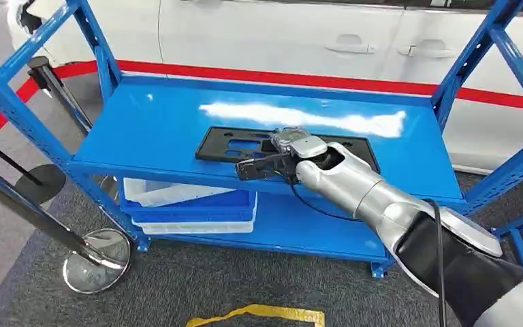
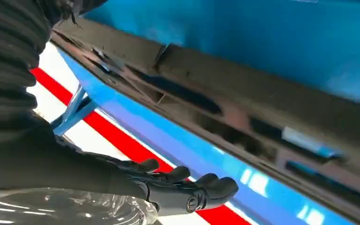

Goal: Take the parts from the cabinet and place them on the table.

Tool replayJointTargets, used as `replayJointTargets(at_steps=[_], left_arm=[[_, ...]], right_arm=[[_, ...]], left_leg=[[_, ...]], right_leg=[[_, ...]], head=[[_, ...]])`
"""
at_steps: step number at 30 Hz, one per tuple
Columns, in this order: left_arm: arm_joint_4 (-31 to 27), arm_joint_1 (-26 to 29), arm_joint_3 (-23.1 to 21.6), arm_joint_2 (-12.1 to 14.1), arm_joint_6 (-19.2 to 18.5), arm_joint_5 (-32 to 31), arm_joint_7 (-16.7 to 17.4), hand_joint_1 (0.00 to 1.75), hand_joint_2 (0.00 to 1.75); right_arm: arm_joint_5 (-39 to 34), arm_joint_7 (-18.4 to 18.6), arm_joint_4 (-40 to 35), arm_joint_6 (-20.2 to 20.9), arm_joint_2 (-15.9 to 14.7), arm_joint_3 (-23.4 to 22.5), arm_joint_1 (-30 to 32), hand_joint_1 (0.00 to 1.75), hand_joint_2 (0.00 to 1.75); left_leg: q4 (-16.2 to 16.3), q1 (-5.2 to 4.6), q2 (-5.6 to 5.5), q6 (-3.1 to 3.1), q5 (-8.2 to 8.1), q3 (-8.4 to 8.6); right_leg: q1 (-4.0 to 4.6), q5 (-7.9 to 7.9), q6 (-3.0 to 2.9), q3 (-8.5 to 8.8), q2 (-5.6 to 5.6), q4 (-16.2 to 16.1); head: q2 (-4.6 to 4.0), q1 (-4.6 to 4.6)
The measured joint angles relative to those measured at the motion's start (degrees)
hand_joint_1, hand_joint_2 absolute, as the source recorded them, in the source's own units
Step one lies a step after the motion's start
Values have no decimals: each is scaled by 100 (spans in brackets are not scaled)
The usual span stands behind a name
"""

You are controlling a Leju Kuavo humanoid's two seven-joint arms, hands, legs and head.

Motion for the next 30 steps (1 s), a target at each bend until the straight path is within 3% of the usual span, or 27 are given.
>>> replayJointTargets(at_steps=[3,5,6,8,9,10,11,13,14,15,18,20,21,22,24,25,26,27,29,30], left_arm=[[0,5,7,15,22,-20,-28,0,0],[0,9,7,24,20,-20,-28,0,0],[0,6,7,28,17,-30,-33,0,0],[2,4,9,44,17,-44,-39,0,0],[2,5,9,46,17,-50,-42,0,0],[2,6,6,48,15,-63,-42,0,0],[2,8,9,48,9,-74,-48,0,0],[2,11,9,57,0,-79,-48,0,0],[2,10,9,65,0,-79,-48,0,0],[2,6,9,81,0,-79,-48,0,0],[2,0,9,107,0,-79,-59,0,0],[2,5,9,118,0,-76,-70,0,0],[2,6,9,118,0,-76,-83,0,0],[2,1,9,118,0,-77,-87,0,0],[2,-8,9,120,-7,-74,-87,0,0],[2,-5,9,120,-9,-74,-87,0,0],[2,-2,9,122,-15,-70,-85,0,0],[2,1,9,122,-20,-66,-85,0,0],[2,7,9,122,-28,-48,-83,0,0],[2,7,9,125,-31,-46,-83,0,0]], right_arm=[[-39,2,66,7,48,0,-13,0,175],[-41,4,114,4,57,0,-48,0,175],[-41,13,133,0,63,0,-82,0,175],[-63,15,164,2,96,0,-98,0,175],[-81,15,186,9,103,2,-95,0,175],[-92,13,212,15,109,4,-91,0,175],[-100,13,232,24,111,7,-92,0,175],[-111,15,262,22,129,7,-116,0,175],[-111,15,277,22,135,7,-142,0,175],[-114,15,288,22,140,7,-171,0,175],[-149,2,332,4,151,9,-173,0,175],[-149,-2,356,-24,151,11,-184,0,175],[-149,-2,371,-63,151,18,-205,0,175],[-149,-2,389,-105,151,20,-228,0,175],[-146,-9,413,-155,155,35,-204,0,175],[-135,-13,433,-162,155,48,-181,0,175],[-133,-13,452,-162,155,61,-167,0,175],[-131,-13,468,-164,155,76,-170,0,175],[-131,-13,489,-168,159,98,-205,0,175],[-131,-18,494,-173,164,105,-213,0,175]], left_leg=[[-37,14,6,-72,32,-20],[48,27,30,-146,-55,-57],[316,30,45,-177,-229,-172],[1172,56,46,-222,-582,-593],[1500,57,46,-234,-659,-778],[1621,57,46,-238,-626,-872],[1477,57,46,-227,-467,-835],[583,54,45,-174,55,-430],[96,51,45,-136,232,-202],[0,12,33,-114,136,-94],[-64,-20,29,-74,128,-108],[-195,45,53,7,190,-28],[-242,33,50,28,201,6],[-243,32,58,75,199,12],[-224,26,58,95,184,8],[-211,26,55,103,177,8],[-197,26,45,104,166,9],[-173,27,34,94,150,8],[-101,31,24,43,97,12],[-65,17,20,5,65,-15]], right_leg=[[16,-32,-66,-39,28,-11],[-45,3,-137,25,24,-87],[-48,3,-178,32,20,-92],[-35,-5,-192,38,23,-92],[-30,-10,-199,41,24,-91],[-27,-14,-202,48,24,-90],[-26,-21,-200,57,24,-90],[-24,-42,-189,91,31,-89],[-23,-55,-169,107,38,-90],[1,-61,-152,90,42,-95],[-16,-47,-66,90,47,-132],[-19,-108,-2,85,41,-99],[-7,-234,18,24,26,75],[-8,-438,17,-143,25,430],[-11,-780,26,-567,23,1307],[-14,-799,33,-685,22,1524],[-20,-695,37,-681,21,1480],[-27,-471,34,-563,16,1188],[-27,25,11,-107,-2,246],[-16,-67,-11,19,-4,22]], head=[[0,-4],[0,-7],[0,-31],[0,-31],[0,-28],[0,-33],[0,-28],[0,-28],[0,-31],[0,-26],[0,-26],[0,-18],[0,-4],[0,11],[0,13],[0,9],[0,13],[0,13],[0,13],[0,6]])
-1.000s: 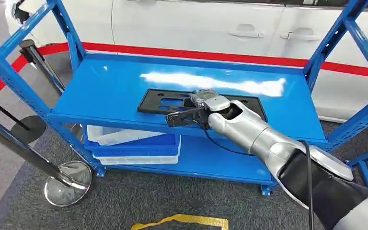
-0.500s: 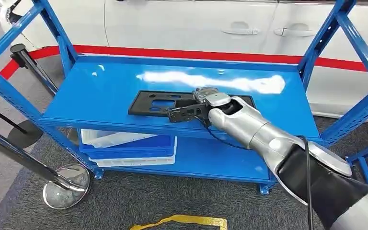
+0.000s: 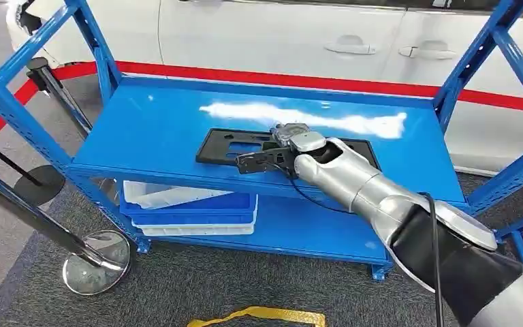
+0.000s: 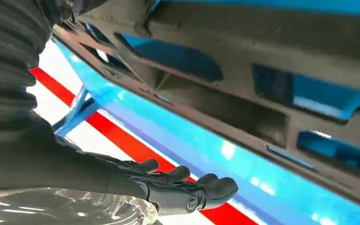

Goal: Take the parts from the cabinet and place them on the table.

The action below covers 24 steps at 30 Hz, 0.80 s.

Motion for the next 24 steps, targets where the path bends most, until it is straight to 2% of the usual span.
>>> replayJointTargets(at_steps=[2,3,4,5,6,7,8,9,10,11,12,17,21,24], left_arm=[[0,-7,2,18,-4,7,0,0,0],[0,-4,2,17,-9,11,0,0,0],[0,-3,2,17,-9,13,0,0,0],[0,-2,2,35,-7,13,0,0,0],[0,6,2,37,-7,13,0,0,0],[0,6,2,37,-9,13,0,0,0],[0,0,2,57,-7,15,0,0,0],[0,-3,2,77,-4,15,0,0,0],[0,0,2,81,-4,20,2,0,0],[0,-1,2,81,-4,22,0,0,0],[0,-3,2,81,-4,26,0,0,0],[0,2,2,96,-2,11,-18,0,0],[0,1,2,96,15,-18,-50,0,0],[0,-1,2,98,33,-39,-68,0,0]], right_arm=[[0,-2,9,0,28,18,0,0,175],[0,-4,20,0,31,28,6,5,175],[0,-4,28,0,37,37,5,157,175],[0,-4,33,-2,53,39,-2,175,175],[0,-2,46,-17,54,39,-11,175,175],[6,0,52,-32,61,42,-19,175,175],[7,0,59,-42,72,48,-17,175,175],[2,-2,66,-41,79,57,-16,175,175],[-9,-4,79,-35,85,68,-13,175,175],[-20,-15,85,-28,90,77,-15,175,175],[-24,-30,96,-20,94,79,-13,175,175],[-35,-107,144,-13,125,120,-9,175,175],[-35,-114,157,18,135,131,-43,175,175],[-65,-124,157,37,140,142,-63,175,175]], left_leg=[[40,-20,4,-57,3,-39],[26,-8,2,-74,11,-38],[14,0,4,-103,20,-33],[22,0,3,-128,-3,-39],[148,14,18,-165,-114,-93],[199,-12,16,-80,-100,-86],[7,-3,21,217,51,-12],[16,1,22,258,-176,37],[8,3,18,150,31,25],[-31,13,20,59,-36,50],[-39,18,21,-26,2,47],[-54,23,19,-40,-3,52],[-62,27,19,-106,-11,65],[-63,27,19,-116,-16,71]], right_leg=[[28,18,-32,-2,16,-53],[46,23,-60,-6,21,-52],[47,35,-92,-11,23,-60],[9,59,-133,10,19,-101],[-4,72,-153,26,21,-118],[41,34,-120,13,47,-103],[49,19,-142,7,51,-61],[68,27,-150,4,55,-69],[68,26,-151,13,55,-66],[63,26,-152,5,53,-67],[63,26,-153,1,54,-65],[65,23,-158,-1,53,-65],[68,21,-158,15,49,-72],[67,20,-158,29,48,-80]], head=[[0,-4],[0,-2],[0,-2],[0,0],[0,-10],[0,-39],[0,-33],[0,-28],[0,-35],[0,-39],[0,-31],[0,-33],[0,-31],[0,-31]])
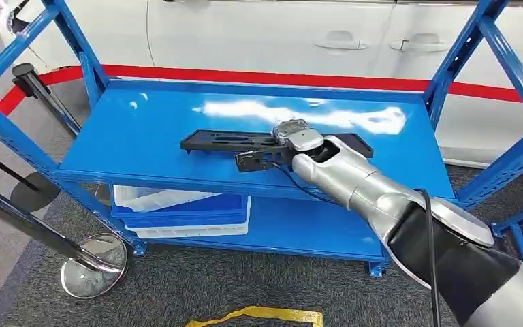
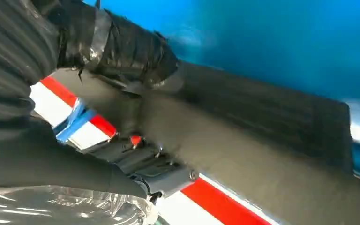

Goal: Take the parts from the cabinet and place them on the table.

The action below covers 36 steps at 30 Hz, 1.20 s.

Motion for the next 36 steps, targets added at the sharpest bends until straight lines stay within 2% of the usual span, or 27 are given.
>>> replayJointTargets(at_steps=[9,11,17,21,25,29,36], left_arm=[[0,1,0,17,18,-11,-74,0,0],[0,1,0,35,15,-15,-98,0,0],[0,3,0,61,-129,2,-136,0,0],[0,6,0,61,-197,-13,-197,0,0],[0,5,0,63,-258,-13,-256,0,0],[0,9,0,66,-264,-11,-275,0,0],[0,12,0,70,-273,-7,-275,0,0]], right_arm=[[-63,-68,2,29,7,48,1,175,175],[-66,-81,2,-68,9,59,4,175,175],[523,-90,-179,-1235,33,77,78,175,175],[1557,197,-654,-1908,26,77,33,175,175],[2483,349,-1417,-1825,15,-7,-127,175,175],[2634,356,-2005,-1744,-20,-140,-207,175,175],[2741,341,-2380,-1742,-83,-229,-207,175,175]], left_leg=[[1,-2,0,-3,-3,13],[2,-2,0,-3,-4,14],[3,-3,-2,-3,-4,9],[2,-3,0,-3,-4,6],[1,-2,1,-3,-5,6],[-1,-2,-2,-6,-8,6],[-1,-4,1,-8,-9,5]], right_leg=[[-3,3,3,31,-1,-31],[-3,3,3,35,-1,-33],[-5,6,7,29,-2,-33],[-5,6,7,22,2,-33],[-5,2,5,17,4,-33],[-4,-2,6,18,0,-34],[-7,-1,6,19,1,-36]], head=[[0,0],[0,0],[0,0],[0,0],[0,0],[0,0],[0,0]])
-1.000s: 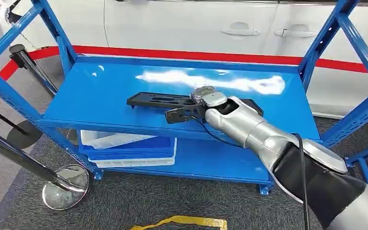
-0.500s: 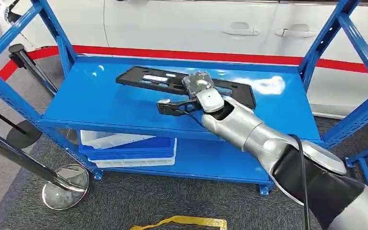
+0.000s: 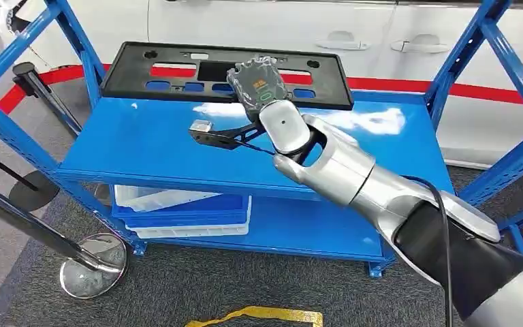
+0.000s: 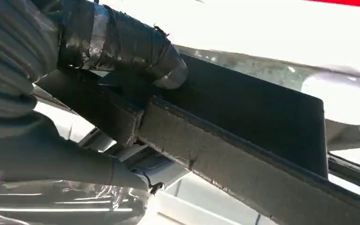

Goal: Take the parts from the cabinet and place them on the table.

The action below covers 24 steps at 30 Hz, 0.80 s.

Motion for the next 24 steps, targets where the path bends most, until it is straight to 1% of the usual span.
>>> replayJointTargets(at_steps=[2,4,5,9,13,17,24], left_arm=[[0,3,0,4,-11,7,-2,0,0],[0,3,0,7,-9,7,-2,0,0],[0,4,0,7,-11,9,0,0,175],[0,7,9,7,-61,140,-4,0,175],[0,11,31,18,-179,240,-91,0,175],[0,16,52,24,-205,258,-131,0,175],[0,32,96,24,-221,267,-201,0,175]], right_arm=[[81,-24,-144,18,-13,-35,-19,175,175],[135,-70,-270,138,-13,-50,-92,175,175],[151,-98,-328,201,-13,-50,-134,175,175],[194,-221,-596,454,-13,-50,-339,175,175],[81,-402,-872,712,-13,-50,-536,175,175],[17,-479,-1047,783,-13,-50,-589,175,175],[-61,-496,-1250,863,-24,-46,-671,175,175]], left_leg=[[0,-1,0,0,0,0],[1,-1,0,0,0,0],[1,-1,0,0,0,-1],[0,-1,-1,0,0,-2],[0,0,-1,0,0,-2],[0,0,-1,0,0,-2],[1,-1,-1,0,0,-2]], right_leg=[[-1,1,0,0,0,0],[-1,1,0,0,0,0],[-1,1,0,0,0,0],[-1,0,0,-2,0,0],[0,-1,0,-2,0,0],[0,-1,0,-2,0,0],[-1,0,0,-1,0,0]], head=[[0,0],[0,0],[0,0],[0,-2],[0,0],[0,0],[0,0]])
